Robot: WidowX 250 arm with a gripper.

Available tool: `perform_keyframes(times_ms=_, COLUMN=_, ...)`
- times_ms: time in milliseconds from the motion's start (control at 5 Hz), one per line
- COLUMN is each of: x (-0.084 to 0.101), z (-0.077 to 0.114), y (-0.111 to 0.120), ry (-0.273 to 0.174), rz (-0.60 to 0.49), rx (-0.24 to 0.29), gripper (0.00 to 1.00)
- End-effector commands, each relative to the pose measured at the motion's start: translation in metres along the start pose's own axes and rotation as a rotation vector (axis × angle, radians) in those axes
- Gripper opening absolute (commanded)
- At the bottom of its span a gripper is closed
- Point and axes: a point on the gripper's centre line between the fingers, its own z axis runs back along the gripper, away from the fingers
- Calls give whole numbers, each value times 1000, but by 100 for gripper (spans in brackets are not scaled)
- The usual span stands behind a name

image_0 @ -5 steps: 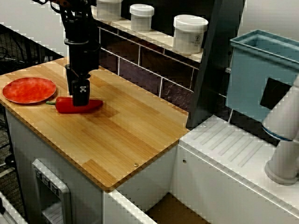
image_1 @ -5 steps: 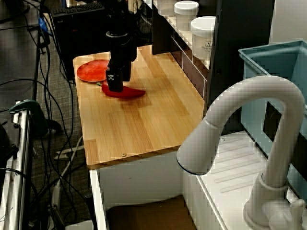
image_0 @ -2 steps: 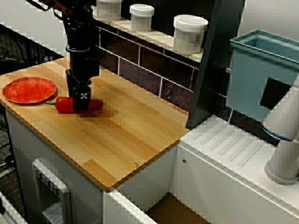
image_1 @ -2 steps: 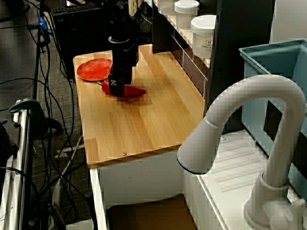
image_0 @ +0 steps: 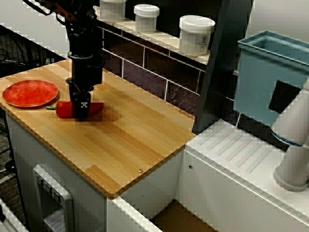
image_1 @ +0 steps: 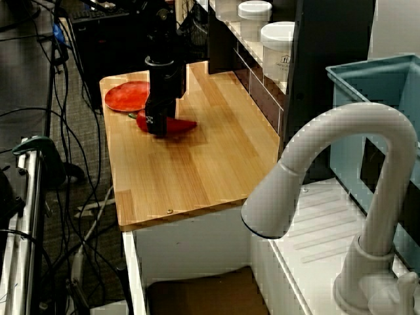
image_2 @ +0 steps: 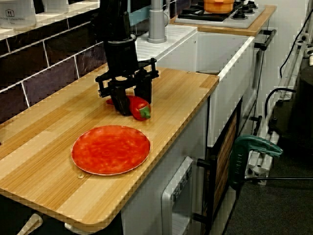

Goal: Put the object on the plate

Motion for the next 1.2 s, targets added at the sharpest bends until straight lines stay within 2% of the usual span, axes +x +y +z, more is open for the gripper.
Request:
perform_keyframes(times_ms=0, x=-6, z=42, y=13, ry=-64, rz=20, rx=3, gripper=0)
perform_keyframes(times_ms=200, x=-17, z=57, y=42, ry=-65, rz=77, rx=-20, gripper=0)
perform_keyframes(times_ms=600, x=-49, z=60, y=90, ry=-44, rz=172, rx=-36, gripper=0)
perform_keyframes(times_ms=800, x=-65, z=60, y=100, ry=-10, rz=175, rx=-41, gripper=0)
perform_keyframes(times_ms=1000, x=-78, z=60, y=96, ry=3, rz=150, rx=-37, gripper=0)
